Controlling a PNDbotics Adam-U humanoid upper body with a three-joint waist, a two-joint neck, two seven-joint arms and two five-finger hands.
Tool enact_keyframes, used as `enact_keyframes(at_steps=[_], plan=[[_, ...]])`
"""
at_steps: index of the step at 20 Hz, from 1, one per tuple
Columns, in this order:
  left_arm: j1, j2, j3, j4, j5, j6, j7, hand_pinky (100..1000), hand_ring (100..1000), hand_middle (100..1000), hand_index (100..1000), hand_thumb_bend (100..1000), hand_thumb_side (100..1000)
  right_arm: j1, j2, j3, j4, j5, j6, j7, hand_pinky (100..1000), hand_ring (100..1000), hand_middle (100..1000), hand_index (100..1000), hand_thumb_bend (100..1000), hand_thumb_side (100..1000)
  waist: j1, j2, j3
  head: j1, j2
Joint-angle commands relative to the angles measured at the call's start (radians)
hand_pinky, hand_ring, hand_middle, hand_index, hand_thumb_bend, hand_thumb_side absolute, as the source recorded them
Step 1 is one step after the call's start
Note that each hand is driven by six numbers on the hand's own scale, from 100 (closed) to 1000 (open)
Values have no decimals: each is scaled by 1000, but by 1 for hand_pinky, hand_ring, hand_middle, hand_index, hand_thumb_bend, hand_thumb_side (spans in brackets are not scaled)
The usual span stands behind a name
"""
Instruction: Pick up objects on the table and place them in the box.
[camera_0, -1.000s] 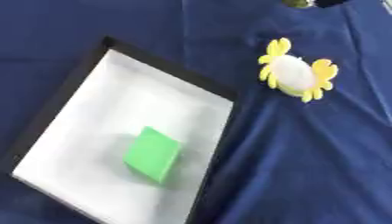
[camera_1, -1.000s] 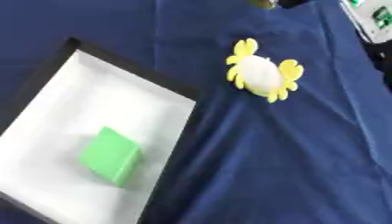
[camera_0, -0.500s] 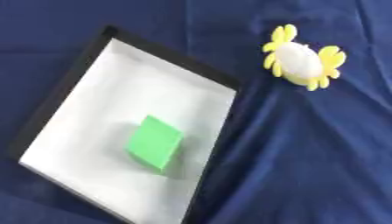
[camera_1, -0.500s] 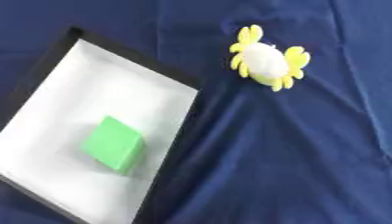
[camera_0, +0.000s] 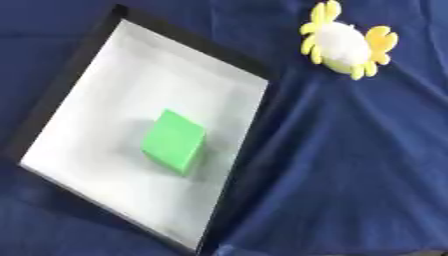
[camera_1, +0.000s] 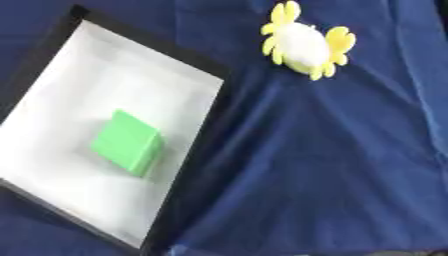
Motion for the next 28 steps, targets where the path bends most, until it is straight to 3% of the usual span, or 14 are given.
enact_keyframes(at_steps=[1,12,21,22,23,28], plan=[[10,72,28,13,-11,-1,22,864,790,737,864,270,697,-9,53,21,-71,23,-1,39,751,710,600,608,100,175,2,-299,-4,3,7],[57,231,33,70,-1,-5,18,864,795,740,867,265,679,11,209,108,-120,103,-14,139,745,709,607,608,100,205,-3,-305,1,6,7],[41,279,29,85,30,-25,11,865,795,742,867,267,674,49,282,173,-61,182,-21,182,745,725,625,613,100,221,-8,-300,29,-10,7],[38,281,28,85,32,-26,10,865,796,742,867,267,674,54,288,181,-47,191,-25,185,745,726,625,613,100,161,-8,-299,32,-14,7],[36,282,27,84,33,-27,9,865,796,742,867,267,674,58,294,187,-32,199,-29,186,745,727,627,613,100,222,-8,-298,35,-17,7],[36,282,29,83,37,-29,9,865,795,741,866,266,674,72,296,193,12,233,-47,171,745,729,629,614,100,223,-7,-294,38,-7,7]])
